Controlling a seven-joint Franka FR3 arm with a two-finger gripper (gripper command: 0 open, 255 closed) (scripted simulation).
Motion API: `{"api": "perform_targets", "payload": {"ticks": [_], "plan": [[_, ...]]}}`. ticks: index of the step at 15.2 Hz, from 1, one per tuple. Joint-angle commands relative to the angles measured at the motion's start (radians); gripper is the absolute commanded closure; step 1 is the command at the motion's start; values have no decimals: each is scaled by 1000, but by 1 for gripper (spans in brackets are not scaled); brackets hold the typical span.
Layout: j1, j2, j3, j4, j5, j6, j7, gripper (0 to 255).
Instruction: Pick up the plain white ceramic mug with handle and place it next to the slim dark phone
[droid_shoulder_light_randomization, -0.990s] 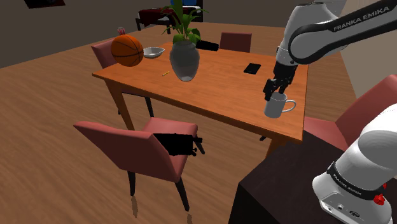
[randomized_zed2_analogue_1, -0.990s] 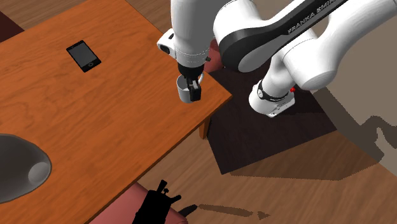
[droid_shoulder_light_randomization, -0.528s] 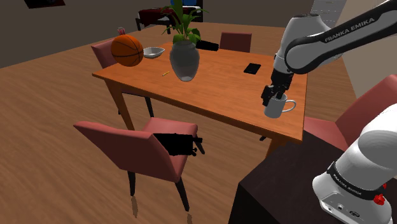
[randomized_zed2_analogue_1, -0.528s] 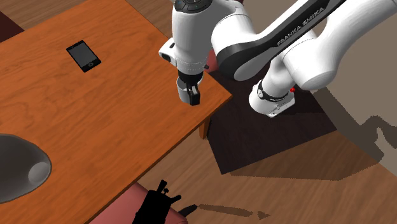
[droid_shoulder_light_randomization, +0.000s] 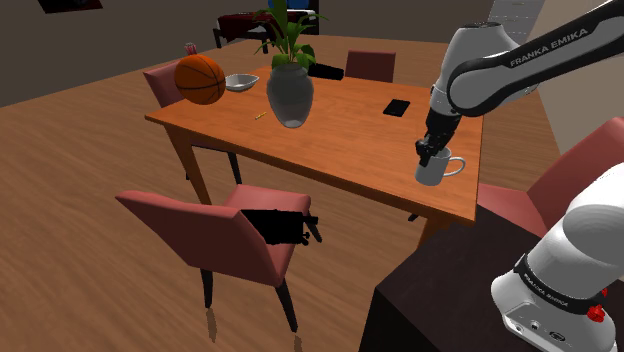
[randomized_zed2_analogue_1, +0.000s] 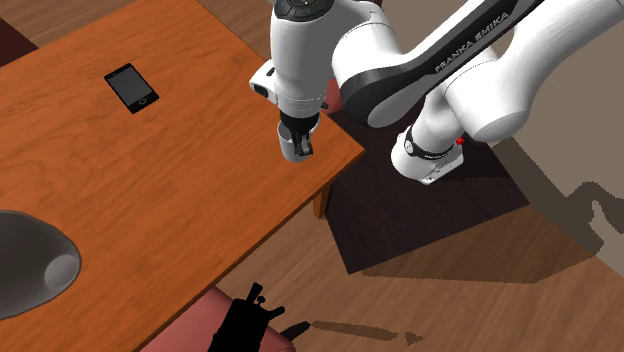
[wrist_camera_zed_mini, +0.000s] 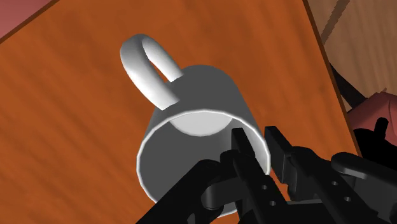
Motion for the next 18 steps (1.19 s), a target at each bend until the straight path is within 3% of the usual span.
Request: {"api": "perform_targets", "payload": {"ticks": [1, 7, 18], "plan": [[0, 0, 0, 0, 0, 0, 0, 255], [0, 0, 0, 0, 0, 0, 0, 255], [1, -91, 3, 96, 4, -187, -2, 255]]}}
